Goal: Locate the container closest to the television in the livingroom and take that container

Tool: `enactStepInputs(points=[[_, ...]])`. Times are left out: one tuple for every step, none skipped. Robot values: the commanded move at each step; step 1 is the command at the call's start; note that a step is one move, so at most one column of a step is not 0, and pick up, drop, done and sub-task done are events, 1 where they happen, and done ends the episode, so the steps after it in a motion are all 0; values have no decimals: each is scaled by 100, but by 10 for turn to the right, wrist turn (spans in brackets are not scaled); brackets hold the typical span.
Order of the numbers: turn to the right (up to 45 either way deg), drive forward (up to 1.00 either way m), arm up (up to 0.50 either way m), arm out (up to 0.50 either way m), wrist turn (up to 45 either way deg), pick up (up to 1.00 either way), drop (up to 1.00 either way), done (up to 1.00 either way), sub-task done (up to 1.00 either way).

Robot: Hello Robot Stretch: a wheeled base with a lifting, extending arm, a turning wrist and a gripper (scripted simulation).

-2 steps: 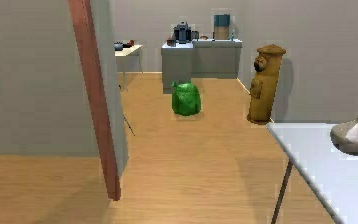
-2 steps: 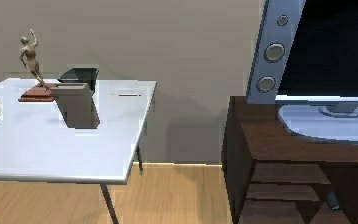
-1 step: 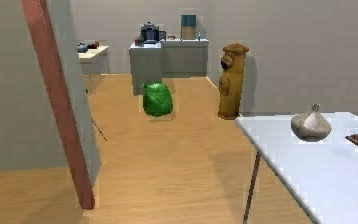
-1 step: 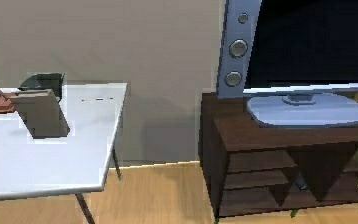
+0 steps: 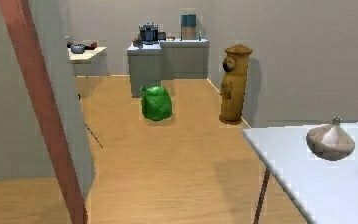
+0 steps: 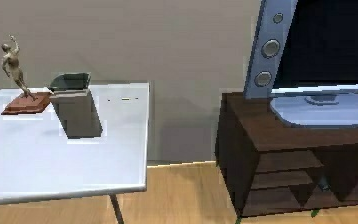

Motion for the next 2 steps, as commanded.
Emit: enactStepInputs(points=[[-240,0,0,0,0,0,0,0,0],[330,0,0,0,0,0,0,0,0]])
